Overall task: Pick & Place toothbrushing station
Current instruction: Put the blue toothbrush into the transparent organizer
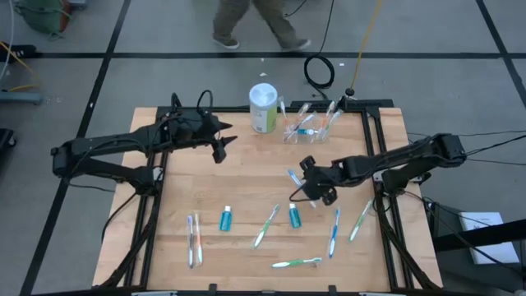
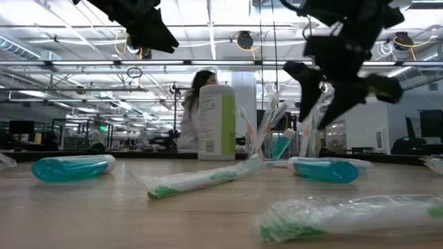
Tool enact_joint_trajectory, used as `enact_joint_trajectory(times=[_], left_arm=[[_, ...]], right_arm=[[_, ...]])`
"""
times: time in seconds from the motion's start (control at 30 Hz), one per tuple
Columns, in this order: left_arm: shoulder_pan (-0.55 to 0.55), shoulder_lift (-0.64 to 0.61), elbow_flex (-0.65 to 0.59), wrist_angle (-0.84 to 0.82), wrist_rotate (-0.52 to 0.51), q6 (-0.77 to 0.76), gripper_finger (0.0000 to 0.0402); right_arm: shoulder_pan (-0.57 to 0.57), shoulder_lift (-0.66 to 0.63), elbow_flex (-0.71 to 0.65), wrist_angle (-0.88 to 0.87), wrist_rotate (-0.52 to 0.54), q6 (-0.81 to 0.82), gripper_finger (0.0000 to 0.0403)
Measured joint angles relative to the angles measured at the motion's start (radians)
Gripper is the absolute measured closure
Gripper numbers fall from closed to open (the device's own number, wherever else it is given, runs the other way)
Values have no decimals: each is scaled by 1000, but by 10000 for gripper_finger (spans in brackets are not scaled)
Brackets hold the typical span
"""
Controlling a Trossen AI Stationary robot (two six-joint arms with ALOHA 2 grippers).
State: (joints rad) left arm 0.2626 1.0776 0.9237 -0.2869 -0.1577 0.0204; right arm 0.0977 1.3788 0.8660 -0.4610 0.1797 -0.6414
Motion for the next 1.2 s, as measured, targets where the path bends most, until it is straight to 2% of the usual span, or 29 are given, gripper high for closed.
enact_joint_trajectory(times=[0.17, 0.33, 0.47, 0.6, 0.73, 0.87, 1.0, 1.2], left_arm=[[-1, 12, -1, -3, 1, -5, 192], [0, 18, -1, 7, 0, -17, 192], [0, 16, -1, 12, 0, -45, 192], [0, 16, -1, 16, 0, -58, 192], [-1, 17, -1, 48, 0, -56, 192], [-1, 16, -1, 74, 0, -55, 192], [-1, 16, -1, 75, 0, -52, 192], [0, 16, -1, 75, 0, -50, 192]], right_arm=[[31, 0, -104, 50, -8, -218, 236], [69, 0, -224, 244, -49, -531, 236], [78, 0, -279, 375, -50, -627, 236], [79, 0, -299, 405, -55, -682, 236], [79, 34, -300, 407, -119, -723, 236], [81, 83, -297, 413, -115, -758, 243], [81, 103, -298, 412, -122, -704, 280], [83, 98, -300, 424, -119, -524, 368]])
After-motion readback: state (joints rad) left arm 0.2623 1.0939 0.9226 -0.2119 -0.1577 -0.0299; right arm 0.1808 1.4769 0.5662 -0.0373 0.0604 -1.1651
